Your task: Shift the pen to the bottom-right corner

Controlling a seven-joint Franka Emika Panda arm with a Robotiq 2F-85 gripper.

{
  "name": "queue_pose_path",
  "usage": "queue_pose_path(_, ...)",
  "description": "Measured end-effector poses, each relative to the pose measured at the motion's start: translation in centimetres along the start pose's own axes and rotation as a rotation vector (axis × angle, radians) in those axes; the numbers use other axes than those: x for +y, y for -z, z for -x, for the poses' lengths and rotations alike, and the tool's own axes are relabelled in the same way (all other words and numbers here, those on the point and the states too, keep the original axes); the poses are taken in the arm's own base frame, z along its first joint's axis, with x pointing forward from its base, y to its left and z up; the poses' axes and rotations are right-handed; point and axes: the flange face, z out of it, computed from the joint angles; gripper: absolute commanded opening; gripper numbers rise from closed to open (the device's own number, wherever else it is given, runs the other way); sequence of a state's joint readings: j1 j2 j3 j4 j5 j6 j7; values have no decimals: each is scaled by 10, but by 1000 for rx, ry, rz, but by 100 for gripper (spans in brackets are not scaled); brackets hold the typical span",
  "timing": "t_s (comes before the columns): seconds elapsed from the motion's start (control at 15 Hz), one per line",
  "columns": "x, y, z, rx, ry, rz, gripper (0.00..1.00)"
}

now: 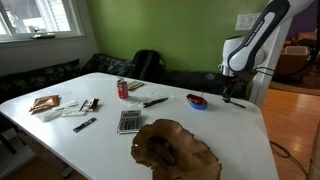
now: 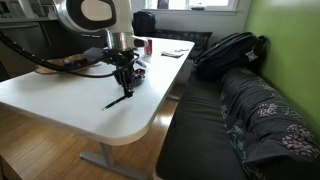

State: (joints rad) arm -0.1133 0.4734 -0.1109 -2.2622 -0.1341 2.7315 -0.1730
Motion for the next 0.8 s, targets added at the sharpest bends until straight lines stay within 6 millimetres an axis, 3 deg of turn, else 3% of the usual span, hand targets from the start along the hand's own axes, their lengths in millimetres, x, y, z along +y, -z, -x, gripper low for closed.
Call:
queue_pose_path(0.07, 1, -3, 1, -6, -2, -1, 4)
queue_pose_path(0.13, 2, -6, 2, -11, -4, -1, 39)
queue_pose_path(0.27, 4, -10, 3, -17, -8, -1, 45)
queue_pose_path(0.67, 5, 1, -6, 12, -24, 6, 91)
queue_pose_path(0.73, 3, 9, -10, 28, -25, 0, 97)
queue_pose_path(0.8, -4, 19, -13, 38, -8, -22, 79)
